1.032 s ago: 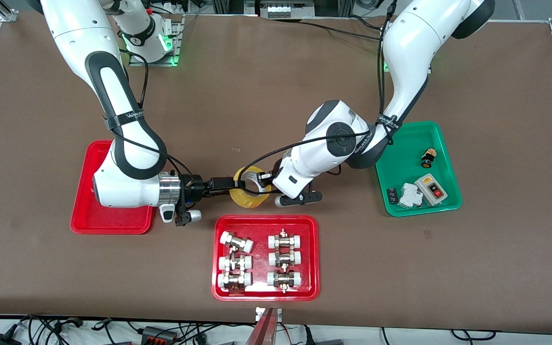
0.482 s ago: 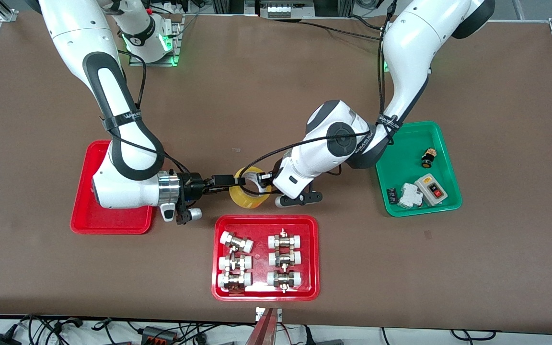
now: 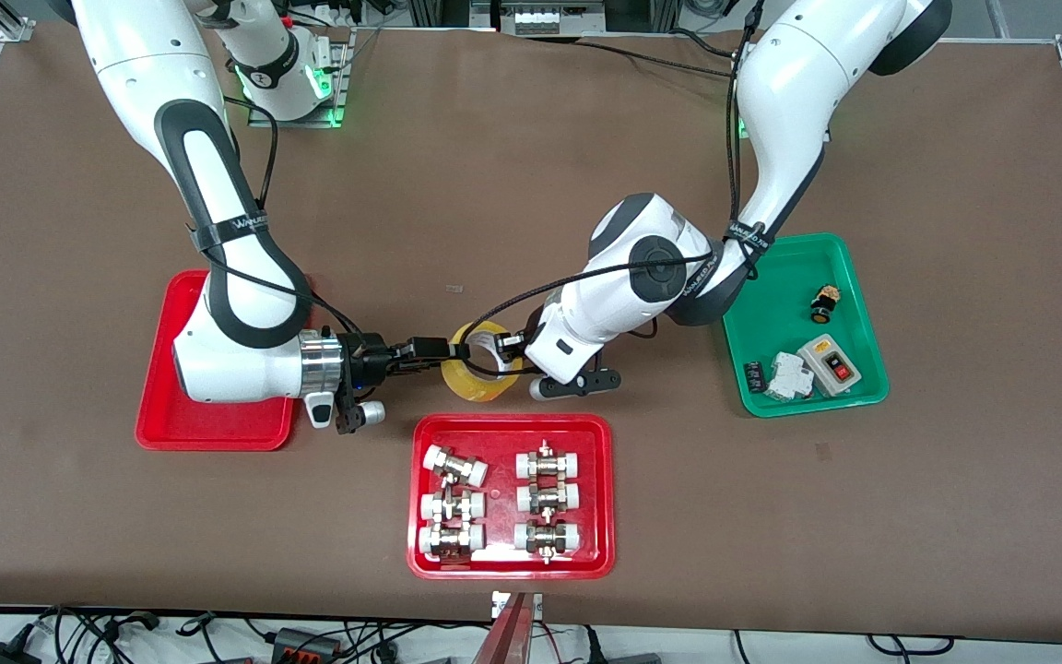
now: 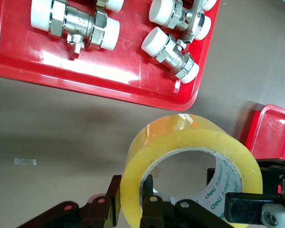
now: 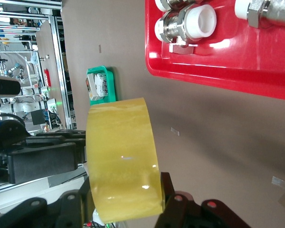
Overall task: Left arm passes tape to right arm into tray
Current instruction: 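Close the right gripper on the tape roll's outer side, then open the left gripper and withdraw it while the right gripper pulls tape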
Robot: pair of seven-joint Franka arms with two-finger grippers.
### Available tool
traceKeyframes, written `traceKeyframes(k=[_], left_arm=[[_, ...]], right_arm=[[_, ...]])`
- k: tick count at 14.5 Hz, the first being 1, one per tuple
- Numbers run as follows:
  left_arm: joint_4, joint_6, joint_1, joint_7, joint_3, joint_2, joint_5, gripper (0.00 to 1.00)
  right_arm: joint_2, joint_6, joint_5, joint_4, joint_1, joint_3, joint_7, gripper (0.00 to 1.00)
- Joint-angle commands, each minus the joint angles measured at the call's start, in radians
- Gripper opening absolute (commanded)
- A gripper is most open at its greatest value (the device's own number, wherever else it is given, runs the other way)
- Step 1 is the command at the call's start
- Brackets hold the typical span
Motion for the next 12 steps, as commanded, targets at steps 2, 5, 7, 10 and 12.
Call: traceKeyframes(k=[2, 5, 7, 10, 12], left_arm=[[0.040, -0.004, -0.006, -0.012, 0.005, 0.011, 0.019, 0.12], [0.035, -0.009, 0.020, 0.189, 0.028, -0.001, 0.108, 1.00], [0.028, -0.021, 0.052, 0.229, 0.021, -0.027, 0.114, 1.00], [0.027, -0.189, 0.136, 0.250, 0.020, -0.106, 0.120, 1.00], [0.023, -0.284, 0.187, 0.287, 0.029, -0.159, 0.119, 1.00]], right_arm=[[0.008, -0.013, 0.014, 0.015, -0.008, 0.002, -0.003, 0.21], [0.008, -0.013, 0.014, 0.015, -0.008, 0.002, -0.003, 0.21], [0.008, -0.013, 0.011, 0.015, -0.008, 0.001, -0.005, 0.21], [0.008, -0.013, 0.008, 0.015, -0.008, 0.000, -0.006, 0.21], [0.010, -0.013, 0.008, 0.014, -0.008, -0.002, -0.005, 0.21]])
